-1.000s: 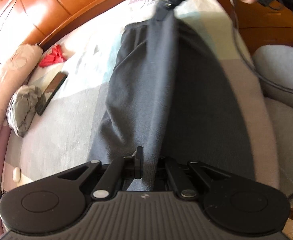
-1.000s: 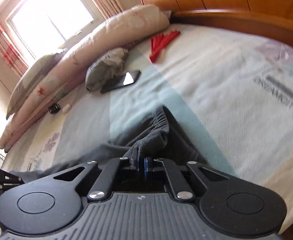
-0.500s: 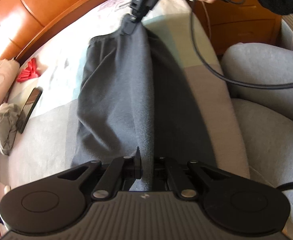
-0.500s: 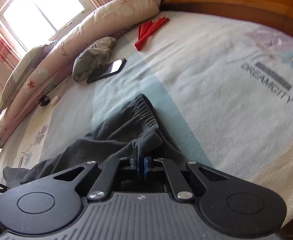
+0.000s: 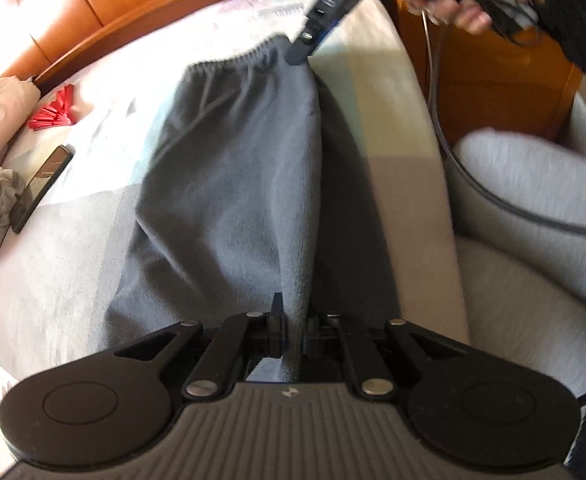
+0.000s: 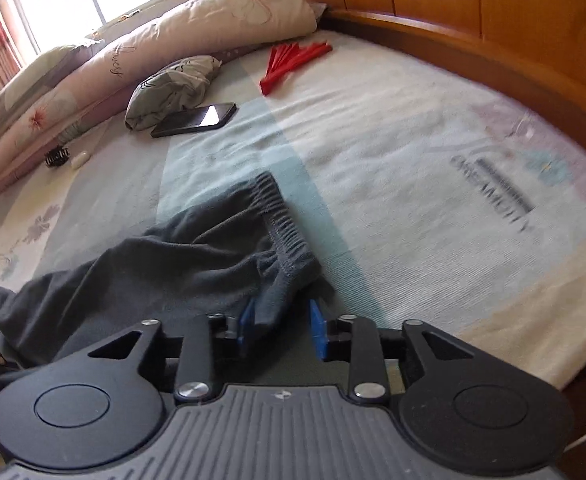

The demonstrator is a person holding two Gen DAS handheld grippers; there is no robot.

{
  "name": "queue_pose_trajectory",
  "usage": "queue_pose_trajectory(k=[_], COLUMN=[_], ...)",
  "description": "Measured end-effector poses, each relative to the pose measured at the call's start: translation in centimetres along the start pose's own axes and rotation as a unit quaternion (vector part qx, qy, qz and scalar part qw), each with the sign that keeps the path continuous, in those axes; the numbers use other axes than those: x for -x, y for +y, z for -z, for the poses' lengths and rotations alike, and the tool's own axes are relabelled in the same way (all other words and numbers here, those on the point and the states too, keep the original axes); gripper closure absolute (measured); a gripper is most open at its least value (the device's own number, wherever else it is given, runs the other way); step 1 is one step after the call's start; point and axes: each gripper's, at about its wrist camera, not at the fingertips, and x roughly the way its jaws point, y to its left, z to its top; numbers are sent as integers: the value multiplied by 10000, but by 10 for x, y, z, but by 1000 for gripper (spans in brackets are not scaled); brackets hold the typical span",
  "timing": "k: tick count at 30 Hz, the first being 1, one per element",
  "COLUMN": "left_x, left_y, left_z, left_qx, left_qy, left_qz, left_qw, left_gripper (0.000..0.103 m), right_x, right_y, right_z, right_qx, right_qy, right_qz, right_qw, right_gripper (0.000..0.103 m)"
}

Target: Fold clothes

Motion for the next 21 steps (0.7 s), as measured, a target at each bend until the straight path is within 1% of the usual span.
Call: queue_pose_trajectory(k=[2, 3, 4, 6, 8, 9, 10, 12, 13, 15, 18, 19, 21], left_x=[7, 8, 8, 6, 11, 14, 20, 34, 41, 53, 66, 70, 76], left_y=[2, 3, 3, 4, 9, 12, 12, 11, 11, 12, 17, 18, 22], left_z=[1, 1, 1, 1, 2, 3, 5, 12, 17, 31, 56, 66, 88], left_qx=[126, 142, 147, 256, 495, 618, 681, 778, 855, 1055, 1511, 1775, 2363], left_qy=[-143, -186, -199, -192, -254, -288, -338, -446, -461, -454, -340, -291, -218], left_qz=[27, -29, -123, -176, -66, -7, -27, -99, -182, -393, -743, -847, -1019], left_qw=[9998, 9997, 9996, 9993, 9984, 9977, 9971, 9959, 9951, 9926, 9851, 9800, 9661], left_gripper=[93, 93, 93, 93, 93, 93, 91, 80, 77, 67, 63, 61, 53], right_x=[16, 24, 29, 39, 36, 34, 31, 24, 21, 17, 18, 19, 19], right_y=[9, 16, 25, 44, 67, 79, 90, 103, 110, 120, 130, 133, 138], right_z=[1, 1, 3, 8, 17, 22, 29, 41, 47, 56, 63, 64, 67], right_qx=[182, 251, 328, 483, 690, 798, 955, 1162, 1266, 1441, 1556, 1569, 1571], right_qy=[-161, -241, -258, -277, -32, 88, 181, 336, 413, 512, 558, 557, 560], right_qz=[157, 97, -150, -638, -1023, -1201, -1238, -1189, -1164, -1123, -1185, -1201, -1235], right_qw=[9996, 9993, 9990, 9964, 9924, 9895, 9875, 9855, 9842, 9818, 9791, 9787, 9782], right_gripper=[64, 59, 56, 43, 39, 39, 39, 39, 39, 39, 39, 38, 38])
